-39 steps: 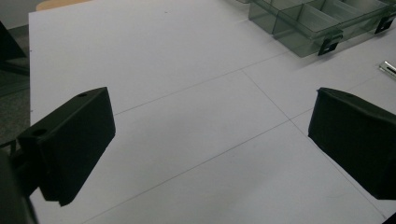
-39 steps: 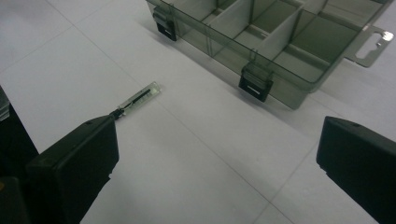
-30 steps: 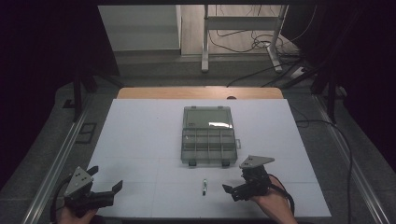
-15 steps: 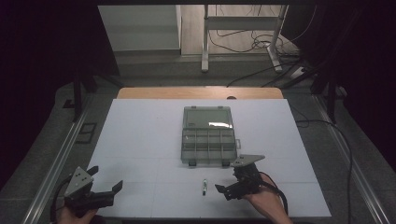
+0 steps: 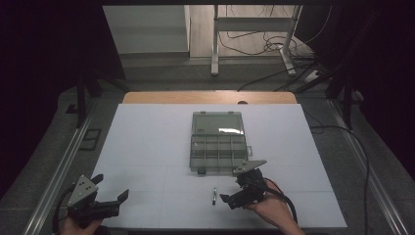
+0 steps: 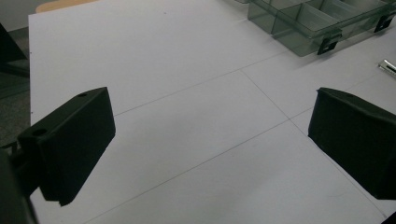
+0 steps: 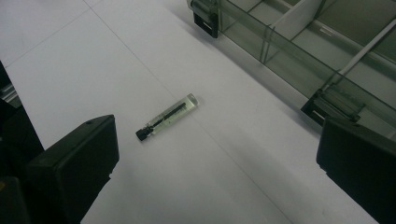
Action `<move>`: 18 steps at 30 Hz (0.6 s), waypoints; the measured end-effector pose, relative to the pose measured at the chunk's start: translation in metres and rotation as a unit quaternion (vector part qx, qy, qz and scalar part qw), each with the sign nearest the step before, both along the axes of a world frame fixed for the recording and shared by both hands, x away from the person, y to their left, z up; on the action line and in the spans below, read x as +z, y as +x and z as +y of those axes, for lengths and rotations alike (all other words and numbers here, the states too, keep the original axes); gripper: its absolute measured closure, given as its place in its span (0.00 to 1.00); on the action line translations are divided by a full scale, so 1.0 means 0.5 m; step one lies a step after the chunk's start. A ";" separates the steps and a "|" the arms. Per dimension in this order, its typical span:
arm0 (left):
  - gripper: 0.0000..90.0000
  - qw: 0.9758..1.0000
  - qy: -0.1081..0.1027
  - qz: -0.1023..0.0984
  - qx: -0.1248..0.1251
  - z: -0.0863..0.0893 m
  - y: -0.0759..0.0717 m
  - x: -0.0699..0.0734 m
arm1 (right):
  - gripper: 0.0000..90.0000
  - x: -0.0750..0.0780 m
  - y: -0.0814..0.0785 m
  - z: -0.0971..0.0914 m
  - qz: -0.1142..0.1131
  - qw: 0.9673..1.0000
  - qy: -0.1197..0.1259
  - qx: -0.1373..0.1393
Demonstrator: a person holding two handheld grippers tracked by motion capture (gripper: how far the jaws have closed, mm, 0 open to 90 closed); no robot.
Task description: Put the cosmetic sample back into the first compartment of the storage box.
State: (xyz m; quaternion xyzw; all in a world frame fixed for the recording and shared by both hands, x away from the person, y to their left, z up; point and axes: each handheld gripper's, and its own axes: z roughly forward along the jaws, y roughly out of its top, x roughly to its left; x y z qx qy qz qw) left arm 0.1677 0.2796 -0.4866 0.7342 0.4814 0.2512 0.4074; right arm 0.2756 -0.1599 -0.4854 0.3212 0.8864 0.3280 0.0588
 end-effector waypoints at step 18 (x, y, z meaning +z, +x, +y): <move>0.01 1.000 0.004 -0.002 -0.002 -0.001 -0.001 0.000 | 0.14 -0.008 0.007 0.042 0.009 0.999 -0.028 0.015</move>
